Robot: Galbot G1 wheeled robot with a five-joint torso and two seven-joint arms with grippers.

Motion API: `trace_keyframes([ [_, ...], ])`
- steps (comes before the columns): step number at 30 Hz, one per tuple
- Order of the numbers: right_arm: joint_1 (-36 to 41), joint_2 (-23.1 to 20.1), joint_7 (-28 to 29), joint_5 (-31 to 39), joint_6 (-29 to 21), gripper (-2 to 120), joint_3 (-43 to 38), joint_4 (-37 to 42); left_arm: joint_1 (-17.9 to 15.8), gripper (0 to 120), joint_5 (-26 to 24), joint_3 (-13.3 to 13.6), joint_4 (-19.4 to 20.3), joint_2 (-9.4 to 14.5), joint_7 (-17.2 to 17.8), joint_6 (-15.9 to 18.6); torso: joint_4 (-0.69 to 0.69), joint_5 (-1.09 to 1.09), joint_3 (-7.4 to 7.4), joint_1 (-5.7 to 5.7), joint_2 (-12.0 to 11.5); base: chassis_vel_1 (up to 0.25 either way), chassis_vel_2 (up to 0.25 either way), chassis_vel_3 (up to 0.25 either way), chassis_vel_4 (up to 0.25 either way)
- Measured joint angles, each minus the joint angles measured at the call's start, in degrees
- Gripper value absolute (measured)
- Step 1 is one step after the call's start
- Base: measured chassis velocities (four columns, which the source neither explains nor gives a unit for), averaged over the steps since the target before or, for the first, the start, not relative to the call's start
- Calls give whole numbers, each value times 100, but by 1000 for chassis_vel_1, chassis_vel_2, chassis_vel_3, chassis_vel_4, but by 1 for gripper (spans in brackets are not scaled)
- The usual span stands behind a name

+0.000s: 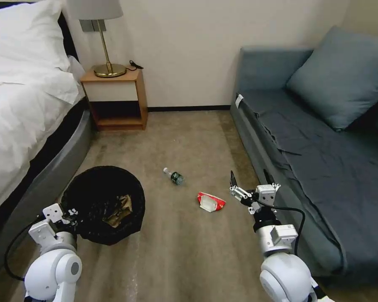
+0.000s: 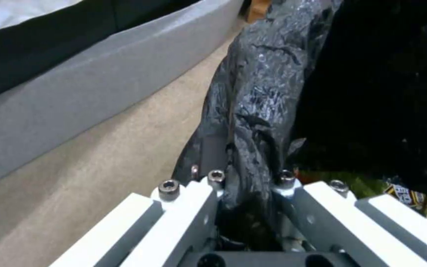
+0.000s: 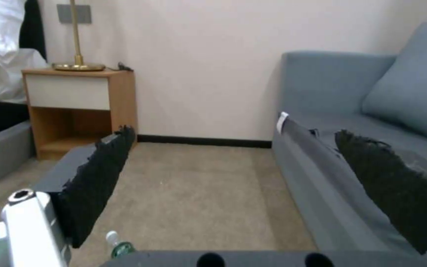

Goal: Pick up the trash bin, then pick up the garbage on the floor and place it into the trash bin.

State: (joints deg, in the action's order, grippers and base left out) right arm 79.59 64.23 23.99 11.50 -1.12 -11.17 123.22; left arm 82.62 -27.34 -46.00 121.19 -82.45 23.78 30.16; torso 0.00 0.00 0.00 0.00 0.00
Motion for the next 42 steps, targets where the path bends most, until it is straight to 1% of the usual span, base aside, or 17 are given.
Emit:
trace_keyframes([
  [18,-151,-57,-39,59,-26,100,81,-178,-4,2,-41,-44,7,-5,7,1,0,-1,0,1,0,-146,148,139,-146],
  [19,-166,-57,-42,61,-14,100,96,-212,-5,2,-40,-45,7,-7,8,0,-1,2,0,0,0,-146,146,143,-152],
  [28,-371,-62,-152,51,89,100,214,-464,2,2,-63,-94,-9,-1,9,-2,-1,1,0,1,0,-145,152,145,-155],
  [30,-544,-165,-340,75,227,100,282,-650,0,2,-92,-112,-10,5,9,-3,-1,0,1,1,0,-89,119,90,-112],
  [31,-544,-165,-340,75,227,100,282,-650,0,2,-92,-112,-10,5,9,-3,-1,0,1,1,0,-67,109,90,-112],
  [33,-873,-414,-685,253,350,100,462,-998,-6,2,-111,-123,-25,5,9,-8,0,1,0,1,0,-33,54,30,-33],
  [34,-873,-414,-685,253,350,100,462,-998,-6,2,-111,-123,-25,5,9,-8,0,1,0,1,0,0,0,0,0],
  [36,-1285,-737,-1049,451,341,100,748,-1411,-3,2,-117,-122,-51,-6,9,-23,0,1,0,0,0,0,0,0,0],
  [37,-1285,-737,-1049,451,341,100,748,-1411,-3,2,-117,-122,-51,-6,9,-23,0,1,0,0,0,0,0,0,0],
  [39,-1627,-966,-1355,765,182,100,1033,-1683,7,2,-117,-117,-65,-10,9,-40,0,1,0,0,0,0,0,0,0],
  [42,-2114,-1310,-1819,1371,-273,100,1554,-2033,16,2,-117,-118,-89,-13,4,-78,1,0,0,0,0,0,0,0,0],
])
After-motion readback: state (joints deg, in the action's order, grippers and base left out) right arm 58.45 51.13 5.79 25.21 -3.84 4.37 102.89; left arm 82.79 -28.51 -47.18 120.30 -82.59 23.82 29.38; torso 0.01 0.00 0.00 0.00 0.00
